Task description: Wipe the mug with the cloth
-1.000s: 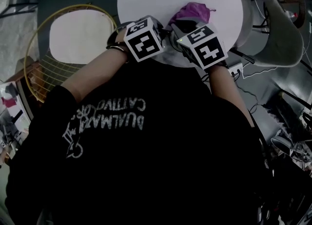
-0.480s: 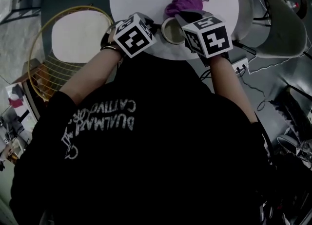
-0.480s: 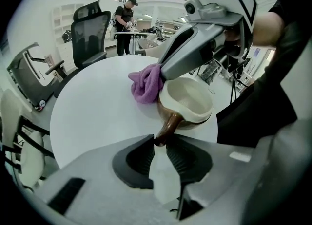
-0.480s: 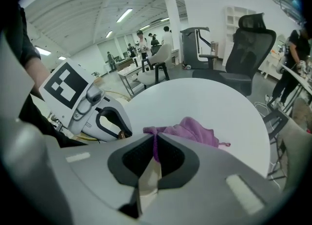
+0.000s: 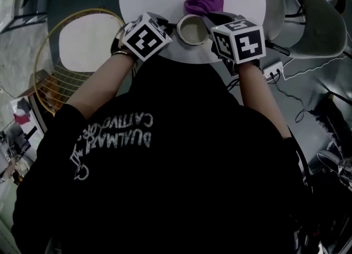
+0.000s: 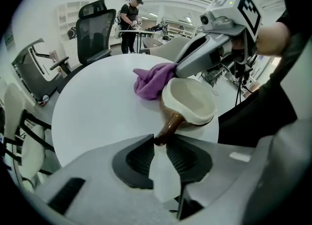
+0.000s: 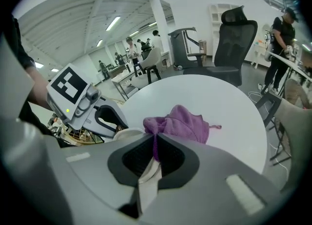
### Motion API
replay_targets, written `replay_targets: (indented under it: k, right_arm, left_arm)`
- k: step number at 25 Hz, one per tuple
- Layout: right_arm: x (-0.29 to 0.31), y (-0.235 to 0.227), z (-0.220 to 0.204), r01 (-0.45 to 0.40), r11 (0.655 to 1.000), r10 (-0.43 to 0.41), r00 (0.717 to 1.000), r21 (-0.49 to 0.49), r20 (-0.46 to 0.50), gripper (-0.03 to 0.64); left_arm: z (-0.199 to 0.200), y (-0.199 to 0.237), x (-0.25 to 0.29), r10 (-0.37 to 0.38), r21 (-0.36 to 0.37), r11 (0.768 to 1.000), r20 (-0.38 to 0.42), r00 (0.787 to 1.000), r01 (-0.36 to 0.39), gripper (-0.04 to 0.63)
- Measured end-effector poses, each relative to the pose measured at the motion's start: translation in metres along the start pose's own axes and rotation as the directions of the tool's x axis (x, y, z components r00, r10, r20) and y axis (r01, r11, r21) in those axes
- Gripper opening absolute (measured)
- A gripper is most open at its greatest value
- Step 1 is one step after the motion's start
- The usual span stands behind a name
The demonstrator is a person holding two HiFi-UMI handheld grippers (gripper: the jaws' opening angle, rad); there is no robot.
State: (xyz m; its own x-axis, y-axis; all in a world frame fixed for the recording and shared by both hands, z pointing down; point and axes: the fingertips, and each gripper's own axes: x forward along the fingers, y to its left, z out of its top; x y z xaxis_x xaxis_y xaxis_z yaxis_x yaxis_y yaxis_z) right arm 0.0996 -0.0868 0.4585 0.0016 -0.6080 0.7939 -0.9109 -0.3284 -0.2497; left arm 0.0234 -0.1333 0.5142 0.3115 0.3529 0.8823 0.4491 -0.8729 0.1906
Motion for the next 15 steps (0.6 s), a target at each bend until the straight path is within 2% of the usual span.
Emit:
replay_targets:
  k: [15]
  right_arm:
    - [-0.018,0.0,-0.021,0.053,0.998,-0.054,0.998,0.014,0.022,0.014]
  left_arm:
    - [-0.001,0.001,-0.001,0.029,-0.071,0.997,0.016,0.999,-0.028,0.08]
